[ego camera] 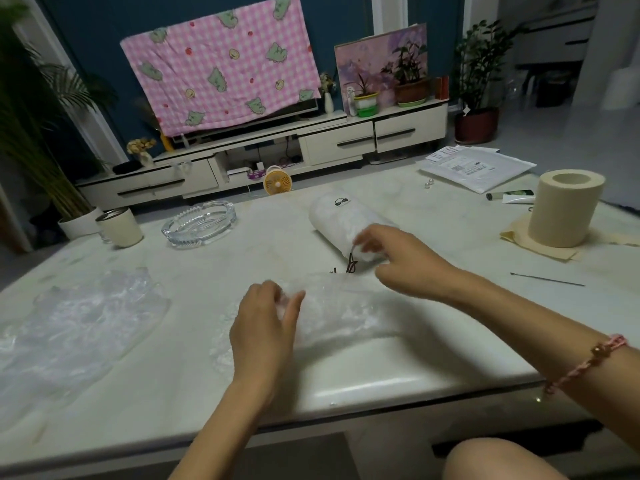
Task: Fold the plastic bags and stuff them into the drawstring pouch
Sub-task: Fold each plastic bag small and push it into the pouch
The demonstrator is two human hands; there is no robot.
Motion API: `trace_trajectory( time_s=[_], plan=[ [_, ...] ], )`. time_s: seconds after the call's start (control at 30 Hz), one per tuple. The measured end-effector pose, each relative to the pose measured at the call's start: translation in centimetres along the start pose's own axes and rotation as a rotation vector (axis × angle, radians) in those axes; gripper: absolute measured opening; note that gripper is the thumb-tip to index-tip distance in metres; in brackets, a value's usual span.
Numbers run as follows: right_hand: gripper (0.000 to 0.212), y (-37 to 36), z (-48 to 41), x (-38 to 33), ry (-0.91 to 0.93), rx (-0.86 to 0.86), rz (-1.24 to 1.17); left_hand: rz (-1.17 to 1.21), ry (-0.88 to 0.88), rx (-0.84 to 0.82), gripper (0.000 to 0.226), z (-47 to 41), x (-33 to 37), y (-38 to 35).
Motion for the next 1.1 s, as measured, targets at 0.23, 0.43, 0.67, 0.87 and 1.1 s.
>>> trace_trajectory(
  time_s=[0.23, 0.43, 0.67, 0.87, 1.1],
  plan=[
    [0.062, -5.3, 0.3, -3.6, -0.011, -0.498, -0.326, 0.512, -0.027, -0.411, 0.016, -2.3, 3.4, 0.0],
    [0.010, -6.4, 1.5, -2.0, -0.082, -0.553, -0.552, 0.486, 0.092, -0.284, 0.011, -5.3, 1.1, 2.4],
    [0.004, -6.7, 1.0, -0.7, -0.229, -0.416, -0.844, 0.901, 0.523, -0.625, 0.049, 0.5, 1.0, -3.6],
    [0.018, -6.6, 1.6, -1.5, -0.244, -0.478, -0.913, 0.837, 0.512, -0.469, 0.015, 0.5, 0.6, -3.9],
    [0.037, -6.5, 0.9, -1.9, -0.209, -0.383, -0.855, 0.992, 0.637, -0.492, 0.017, 0.9, -0.4, -4.0]
  ],
)
Point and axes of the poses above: each hand's wrist, its own z-axis away from the middle knuckle, its own y-axis out of the back of the hand, x = y × z, the point moved 10 cm from there along -z, towards the middle knuckle, and after that the axes turned 1 degree about z, right-handed, at the moved point
